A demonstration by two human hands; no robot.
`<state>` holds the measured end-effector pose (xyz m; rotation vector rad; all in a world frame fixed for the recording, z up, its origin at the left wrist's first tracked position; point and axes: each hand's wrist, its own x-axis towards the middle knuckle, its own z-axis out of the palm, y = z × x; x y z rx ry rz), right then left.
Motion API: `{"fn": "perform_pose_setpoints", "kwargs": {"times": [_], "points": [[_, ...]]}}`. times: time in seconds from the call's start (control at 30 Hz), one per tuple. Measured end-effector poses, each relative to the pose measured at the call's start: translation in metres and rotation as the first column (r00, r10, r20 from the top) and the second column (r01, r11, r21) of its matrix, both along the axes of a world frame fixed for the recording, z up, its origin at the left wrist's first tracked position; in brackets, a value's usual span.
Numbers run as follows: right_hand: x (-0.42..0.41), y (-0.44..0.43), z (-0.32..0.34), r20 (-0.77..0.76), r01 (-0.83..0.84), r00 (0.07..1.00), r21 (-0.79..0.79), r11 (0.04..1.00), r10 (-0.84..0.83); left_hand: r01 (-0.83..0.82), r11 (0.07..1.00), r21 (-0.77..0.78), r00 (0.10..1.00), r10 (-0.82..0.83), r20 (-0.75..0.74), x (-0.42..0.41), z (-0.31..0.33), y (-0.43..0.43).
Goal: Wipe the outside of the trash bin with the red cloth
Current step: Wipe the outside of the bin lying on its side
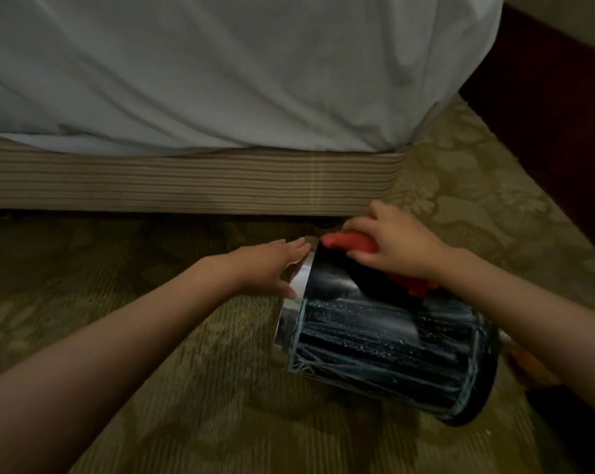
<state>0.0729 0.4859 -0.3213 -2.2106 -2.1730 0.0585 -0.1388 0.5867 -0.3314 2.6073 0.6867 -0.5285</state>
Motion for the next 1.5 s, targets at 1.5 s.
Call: {"fn": "perform_pose_setpoints", "kwargs": {"times": [1.5], "points": [[-0.068, -0.02, -0.011, 0.047, -0.361, 0.932, 0.038, 0.932, 0.359, -0.075, 0.996, 0.056, 0.997, 0.076, -0.027, 0.012, -0.017, 0.028]]}}
